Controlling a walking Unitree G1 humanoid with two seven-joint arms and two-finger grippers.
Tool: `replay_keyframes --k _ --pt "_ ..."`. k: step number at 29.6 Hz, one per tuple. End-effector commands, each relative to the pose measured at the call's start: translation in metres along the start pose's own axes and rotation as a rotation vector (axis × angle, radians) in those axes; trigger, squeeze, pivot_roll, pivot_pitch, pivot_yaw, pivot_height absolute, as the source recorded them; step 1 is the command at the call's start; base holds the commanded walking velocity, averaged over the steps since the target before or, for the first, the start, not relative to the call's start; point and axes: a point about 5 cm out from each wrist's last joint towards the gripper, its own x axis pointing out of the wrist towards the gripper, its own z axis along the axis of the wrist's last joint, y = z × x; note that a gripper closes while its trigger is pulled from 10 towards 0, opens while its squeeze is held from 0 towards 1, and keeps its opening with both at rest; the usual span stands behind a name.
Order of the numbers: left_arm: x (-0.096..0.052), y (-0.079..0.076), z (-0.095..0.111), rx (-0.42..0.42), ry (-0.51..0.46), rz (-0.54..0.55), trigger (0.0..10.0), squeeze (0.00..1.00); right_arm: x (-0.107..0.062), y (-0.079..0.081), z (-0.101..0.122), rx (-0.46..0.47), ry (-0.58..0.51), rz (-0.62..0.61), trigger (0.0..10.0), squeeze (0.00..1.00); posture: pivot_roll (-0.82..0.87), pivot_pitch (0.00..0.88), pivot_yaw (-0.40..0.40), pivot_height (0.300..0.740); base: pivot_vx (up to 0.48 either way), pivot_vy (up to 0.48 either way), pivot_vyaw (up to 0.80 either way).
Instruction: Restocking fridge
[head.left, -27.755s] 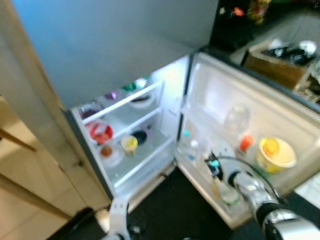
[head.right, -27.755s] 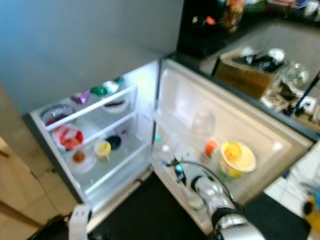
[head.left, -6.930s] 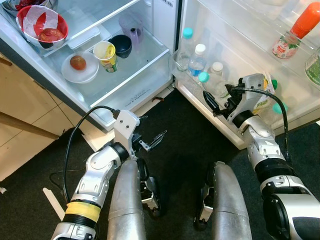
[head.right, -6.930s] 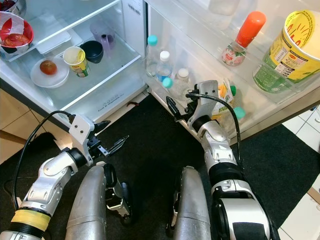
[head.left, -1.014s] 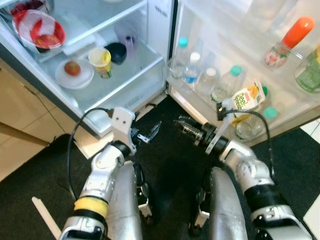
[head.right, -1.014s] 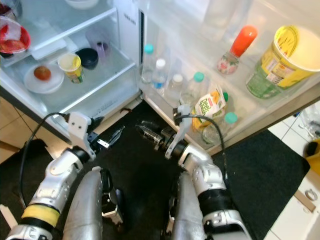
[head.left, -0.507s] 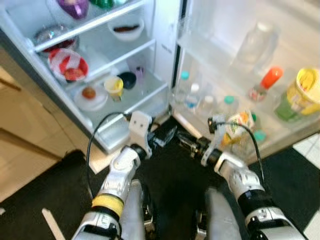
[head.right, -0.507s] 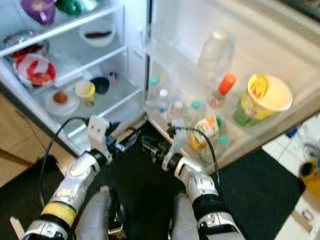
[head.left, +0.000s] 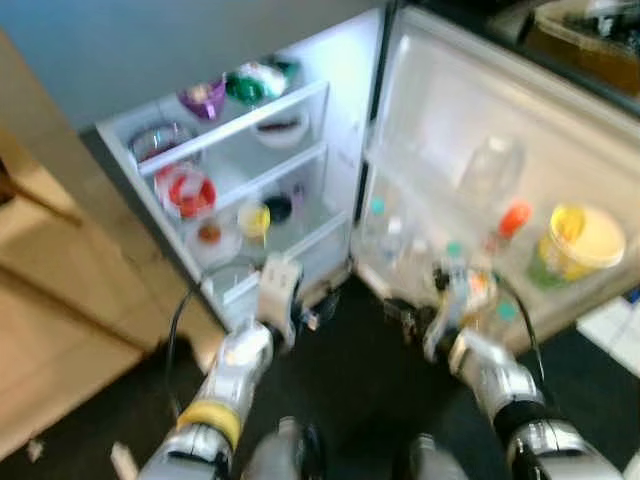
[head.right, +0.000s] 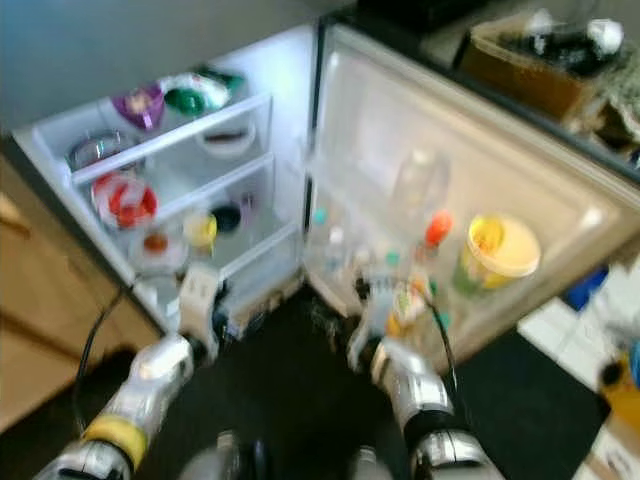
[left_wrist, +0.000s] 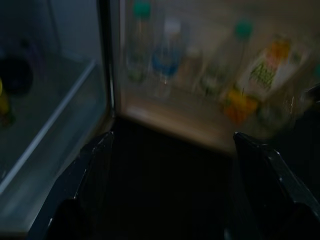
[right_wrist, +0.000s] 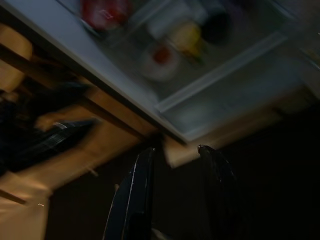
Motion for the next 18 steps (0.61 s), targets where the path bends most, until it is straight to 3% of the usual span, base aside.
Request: replay_keyframes --k 1,9,11,12,14,15,17,18 --pt "-0.013 0.004 -0.023 -0.008 0.094 0.027 10.0 0.00 -0.012 -0.009 -0.023 0.003 0.097 -0.070 10.0 0.00 0.02 0.063 0.002 0.728 0.000 0.000 0.00" --pt "-0.033 0.009 -0.056 -0.053 0.230 0.082 10.0 0.00 -0.041 -0.027 -0.062 0.006 0.285 -0.241 10.0 0.00 0.01 0.057 -0.002 0.740 0.000 0.000 0.00" --pt "-0.046 0.009 -0.075 -0.088 0.312 0.117 10.0 0.00 -0.061 -0.037 -0.080 0.048 0.343 -0.351 10.0 0.00 0.01 0.057 -0.004 0.740 0.000 0.000 0.00" --pt "-0.046 0.009 -0.075 -0.088 0.312 0.117 10.0 0.00 -0.061 -0.037 -0.080 0.048 0.343 -0.351 10.0 0.00 0.01 0.057 -0.004 0.740 0.000 0.000 0.00" --pt "-0.060 0.008 -0.092 -0.116 0.392 0.148 10.0 0.00 -0.078 -0.044 -0.093 0.084 0.383 -0.458 10.0 0.00 0.01 0.056 -0.005 0.740 0.000 0.000 0.00" --pt "-0.060 0.008 -0.092 -0.116 0.392 0.148 10.0 0.00 -0.078 -0.044 -0.093 0.084 0.383 -0.458 10.0 0.00 0.01 0.056 -0.005 0.740 0.000 0.000 0.00" --pt "-0.077 0.004 -0.112 -0.156 0.480 0.182 10.0 0.00 -0.097 -0.051 -0.106 0.114 0.420 -0.570 10.0 0.00 0.00 0.056 -0.006 0.740 0.000 0.000 0.00" --pt "-0.077 0.004 -0.112 -0.156 0.480 0.182 10.0 0.00 -0.097 -0.051 -0.106 0.114 0.420 -0.570 10.0 0.00 0.00 0.056 -0.006 0.740 0.000 0.000 0.00"
